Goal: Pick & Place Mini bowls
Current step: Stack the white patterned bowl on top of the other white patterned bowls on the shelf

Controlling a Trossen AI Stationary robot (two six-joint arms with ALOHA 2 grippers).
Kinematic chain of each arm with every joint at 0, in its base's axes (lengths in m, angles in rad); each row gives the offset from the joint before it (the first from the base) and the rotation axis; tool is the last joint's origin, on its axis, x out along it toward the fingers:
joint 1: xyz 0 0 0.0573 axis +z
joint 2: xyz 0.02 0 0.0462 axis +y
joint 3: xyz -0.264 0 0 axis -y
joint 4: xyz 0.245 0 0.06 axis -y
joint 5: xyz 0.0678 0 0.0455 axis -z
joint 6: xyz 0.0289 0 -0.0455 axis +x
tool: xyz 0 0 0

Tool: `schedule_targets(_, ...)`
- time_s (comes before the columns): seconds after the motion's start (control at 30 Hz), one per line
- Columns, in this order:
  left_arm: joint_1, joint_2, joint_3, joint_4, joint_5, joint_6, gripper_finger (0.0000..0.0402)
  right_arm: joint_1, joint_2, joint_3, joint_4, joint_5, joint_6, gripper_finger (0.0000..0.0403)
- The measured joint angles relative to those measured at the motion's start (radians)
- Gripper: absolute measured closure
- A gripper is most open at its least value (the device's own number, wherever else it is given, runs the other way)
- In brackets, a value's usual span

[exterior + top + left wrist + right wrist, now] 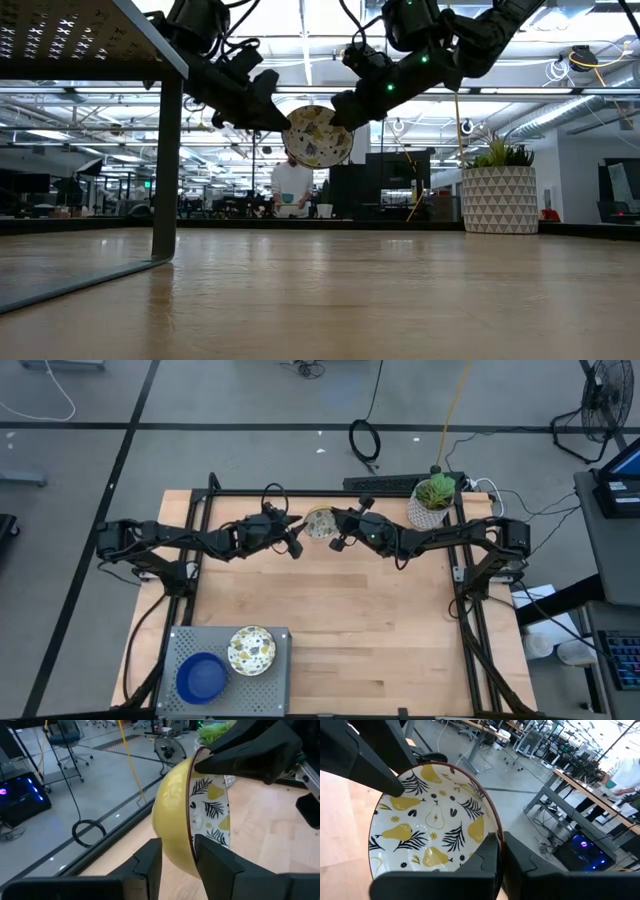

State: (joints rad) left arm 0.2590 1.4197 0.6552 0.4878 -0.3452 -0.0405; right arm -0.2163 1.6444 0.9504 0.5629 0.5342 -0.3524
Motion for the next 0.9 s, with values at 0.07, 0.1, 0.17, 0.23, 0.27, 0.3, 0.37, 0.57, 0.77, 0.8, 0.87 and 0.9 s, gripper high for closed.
schedule_targets(0.07, -0.001, 0.0, 0.0, -0.001, -0.005, -0.01, 0.0282, 0.002, 0.0, 0.0, 0.002, -0.011, 0.0, 0.0403)
schedule_targets(0.1, 0.0, 0.0, 0.0, -0.004, -0.005, -0.015, 0.0282, 0.006, 0.0, 0.0, 0.005, -0.008, 0.0, 0.0403)
schedule_targets(0.17, 0.0, -0.001, 0.0, -0.008, -0.015, -0.022, 0.0282, 0.012, 0.0, 0.0, 0.019, -0.005, -0.004, 0.0403)
schedule_targets(0.23, 0.0, -0.001, 0.0, -0.019, -0.021, -0.034, 0.0282, 0.019, 0.0, 0.0, 0.039, -0.005, -0.013, 0.0403)
schedule_targets(0.27, 0.0, -0.001, 0.0, -0.022, -0.023, -0.041, 0.0282, 0.023, 0.0, 0.0, 0.048, -0.004, -0.021, 0.0403)
schedule_targets(0.3, 0.0, -0.001, 0.0, -0.023, -0.023, -0.043, 0.0282, 0.027, 0.0, 0.0, 0.056, -0.004, -0.029, 0.0403)
schedule_targets(0.37, 0.0, -0.001, 0.0, -0.023, -0.023, -0.044, 0.0282, 0.034, 0.0, -0.001, 0.071, -0.004, -0.036, 0.0403)
schedule_targets(0.57, 0.0, -0.001, 0.0, -0.027, -0.022, -0.051, 0.0282, 0.048, 0.0, -0.001, 0.076, -0.005, -0.037, 0.0403)
schedule_targets(0.77, 0.0, -0.001, 0.0, -0.029, -0.016, -0.068, 0.0282, 0.073, 0.0, -0.001, 0.087, -0.006, -0.052, 0.0403)
schedule_targets(0.8, 0.0, -0.001, 0.0, -0.029, -0.016, -0.069, 0.0282, 0.078, 0.0, -0.001, 0.091, -0.006, -0.062, 0.0403)
schedule_targets(0.87, 0.0, -0.001, 0.0, -0.029, -0.015, -0.07, 0.0282, 0.086, 0.0, -0.001, 0.097, -0.006, -0.077, 0.0403)
schedule_targets(0.9, 0.0, -0.001, 0.0, -0.029, -0.015, -0.07, 0.0282, 0.087, 0.0, -0.001, 0.099, -0.007, -0.08, 0.0403)
